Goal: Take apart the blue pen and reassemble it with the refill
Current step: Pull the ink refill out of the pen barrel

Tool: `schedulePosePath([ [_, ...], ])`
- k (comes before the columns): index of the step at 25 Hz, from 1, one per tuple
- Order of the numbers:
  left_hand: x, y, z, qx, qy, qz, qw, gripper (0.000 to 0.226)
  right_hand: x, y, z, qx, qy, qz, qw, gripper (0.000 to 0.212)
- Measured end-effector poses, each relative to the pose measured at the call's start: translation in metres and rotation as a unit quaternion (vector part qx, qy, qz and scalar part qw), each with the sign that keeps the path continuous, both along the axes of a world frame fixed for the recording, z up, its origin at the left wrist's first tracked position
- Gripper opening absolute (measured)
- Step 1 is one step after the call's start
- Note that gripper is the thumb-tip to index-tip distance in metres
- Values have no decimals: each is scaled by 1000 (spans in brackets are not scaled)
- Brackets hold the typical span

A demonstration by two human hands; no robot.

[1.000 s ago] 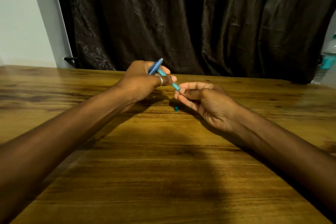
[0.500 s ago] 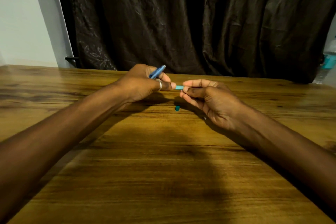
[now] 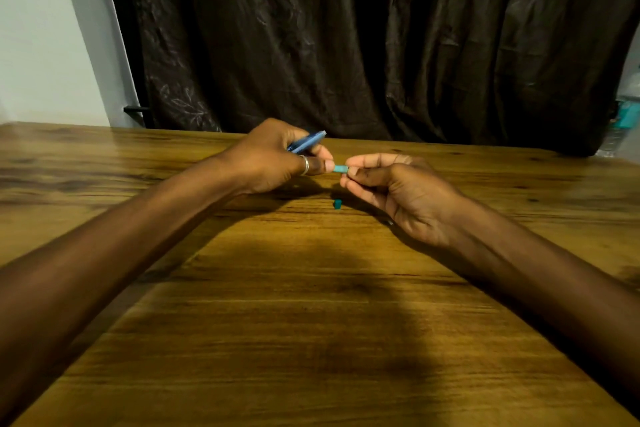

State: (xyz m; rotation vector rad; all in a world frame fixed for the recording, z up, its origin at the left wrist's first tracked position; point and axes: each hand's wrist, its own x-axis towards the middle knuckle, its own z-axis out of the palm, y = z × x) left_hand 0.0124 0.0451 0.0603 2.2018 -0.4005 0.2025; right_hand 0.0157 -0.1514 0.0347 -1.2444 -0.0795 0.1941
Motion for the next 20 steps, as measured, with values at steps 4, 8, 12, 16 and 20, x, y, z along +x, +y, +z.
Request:
schedulePosePath([
  [4, 0, 3, 1, 49, -21, -7, 999, 12, -3, 2, -2, 2, 9, 19, 1000, 21],
  [8, 3, 4, 0, 58, -30, -12, 998, 12, -5, 5, -4, 3, 15, 33, 999, 22],
  [12, 5, 4, -1, 44, -39, -19, 998, 7, -5, 4, -4, 7, 15, 37, 999, 23],
  [16, 6, 4, 0, 30, -34, -21, 999, 8, -5, 4, -4, 1, 12, 35, 999, 22],
  [20, 7, 5, -1, 26, -31, -28, 999, 9, -4, 3, -4, -16, 3, 21, 1000, 21],
])
